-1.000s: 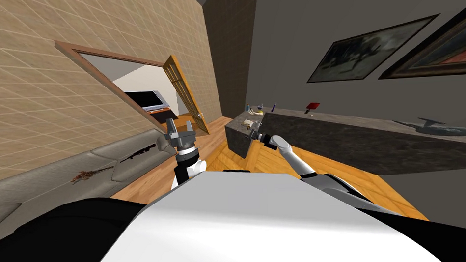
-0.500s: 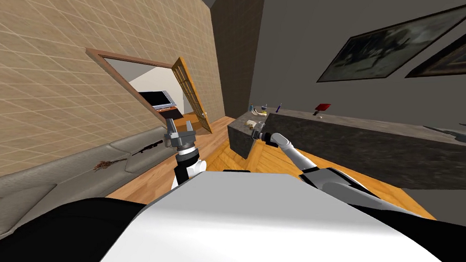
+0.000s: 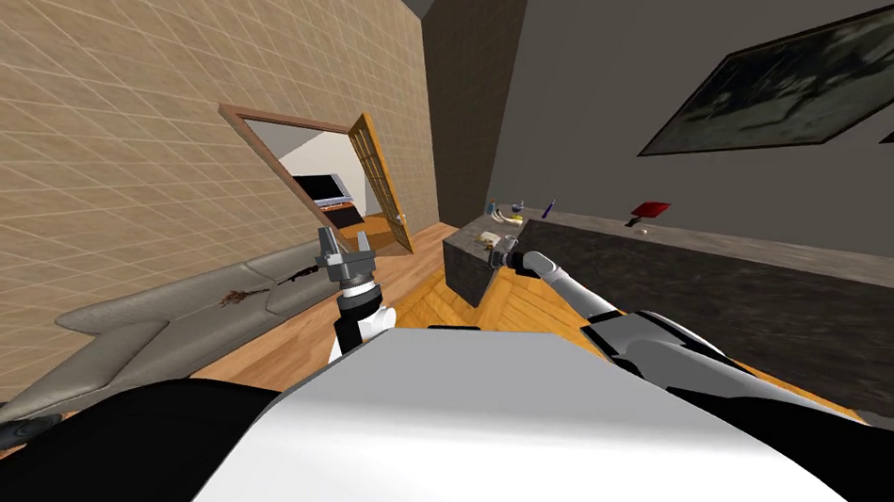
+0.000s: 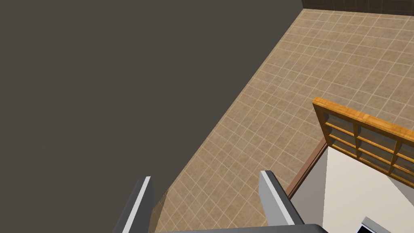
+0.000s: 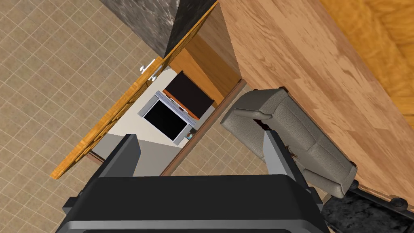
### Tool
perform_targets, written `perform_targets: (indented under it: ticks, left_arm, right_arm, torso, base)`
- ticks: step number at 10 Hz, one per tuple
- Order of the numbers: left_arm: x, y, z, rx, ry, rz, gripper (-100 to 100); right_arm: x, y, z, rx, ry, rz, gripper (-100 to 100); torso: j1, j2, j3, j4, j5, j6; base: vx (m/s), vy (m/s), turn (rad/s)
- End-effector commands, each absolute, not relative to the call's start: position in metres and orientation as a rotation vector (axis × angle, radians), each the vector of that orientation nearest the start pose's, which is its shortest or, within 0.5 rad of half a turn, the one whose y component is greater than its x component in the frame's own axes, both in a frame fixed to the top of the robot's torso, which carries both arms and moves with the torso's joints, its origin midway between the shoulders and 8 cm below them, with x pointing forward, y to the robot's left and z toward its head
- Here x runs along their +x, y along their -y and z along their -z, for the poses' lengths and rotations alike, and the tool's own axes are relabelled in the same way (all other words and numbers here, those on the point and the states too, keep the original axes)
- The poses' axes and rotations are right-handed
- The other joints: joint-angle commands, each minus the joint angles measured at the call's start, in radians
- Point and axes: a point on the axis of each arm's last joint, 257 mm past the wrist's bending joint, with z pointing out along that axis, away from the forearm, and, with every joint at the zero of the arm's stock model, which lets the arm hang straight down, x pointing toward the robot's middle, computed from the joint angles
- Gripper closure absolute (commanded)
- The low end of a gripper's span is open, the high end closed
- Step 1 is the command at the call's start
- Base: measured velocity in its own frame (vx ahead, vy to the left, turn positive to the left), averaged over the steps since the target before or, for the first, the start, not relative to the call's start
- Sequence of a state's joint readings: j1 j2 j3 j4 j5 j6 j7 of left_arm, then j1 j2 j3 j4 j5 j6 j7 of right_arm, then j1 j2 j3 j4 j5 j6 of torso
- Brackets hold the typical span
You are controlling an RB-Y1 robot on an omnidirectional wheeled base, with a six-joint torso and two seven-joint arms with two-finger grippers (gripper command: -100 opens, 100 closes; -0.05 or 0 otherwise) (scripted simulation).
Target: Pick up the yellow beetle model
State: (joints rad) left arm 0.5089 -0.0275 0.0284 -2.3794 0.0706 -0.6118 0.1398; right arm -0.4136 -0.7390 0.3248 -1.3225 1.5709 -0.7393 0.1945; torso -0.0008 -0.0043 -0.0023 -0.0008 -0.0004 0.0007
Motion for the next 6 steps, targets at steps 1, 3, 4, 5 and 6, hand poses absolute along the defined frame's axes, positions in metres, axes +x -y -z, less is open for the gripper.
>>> perform_targets:
  ticks: [1, 3, 4, 5, 6]
  left_arm:
    - [0.296, -0.292, -0.083, -0.583, -0.371, 1.485, 0]
    - [0.296, -0.292, -0.083, -0.583, -0.371, 1.485, 0]
    - [0.296, -0.292, -0.083, -0.583, -0.371, 1.485, 0]
    - [0.296, -0.292, -0.083, -0.583, -0.371, 1.485, 0]
    - [0.296, -0.292, -0.083, -0.583, -0.371, 1.485, 0]
  right_arm:
    - [0.553, 0.228, 0.261, -1.581, -1.474, 0.119, -100]
    - [0.557, 0.257, 0.27, -1.663, -1.495, 0.194, -100]
    - [0.56, 0.28, 0.273, -1.737, -1.504, 0.258, -100]
    - [0.56, 0.286, 0.277, -1.741, -1.517, 0.266, -100]
    - [0.561, 0.315, 0.282, -1.81, -1.54, 0.328, -100]
  torso:
    - [0.0, 0.0, 0.0, 0.0, 0.0, 0.0]
    - [0.0, 0.0, 0.0, 0.0, 0.0, 0.0]
    - [0.0, 0.0, 0.0, 0.0, 0.0, 0.001]
    - [0.001, -0.001, 0.0, 0.0, 0.0, 0.0]
    - [0.0, 0.0, 0.0, 0.0, 0.0, 0.001]
  base:
    - [0.033, -0.005, 0.114]
    - [0.031, 0.008, 0.131]
    - [0.042, 0.009, 0.219]
    - [0.038, -0.002, 0.091]
    - [0.045, 0.001, 0.194]
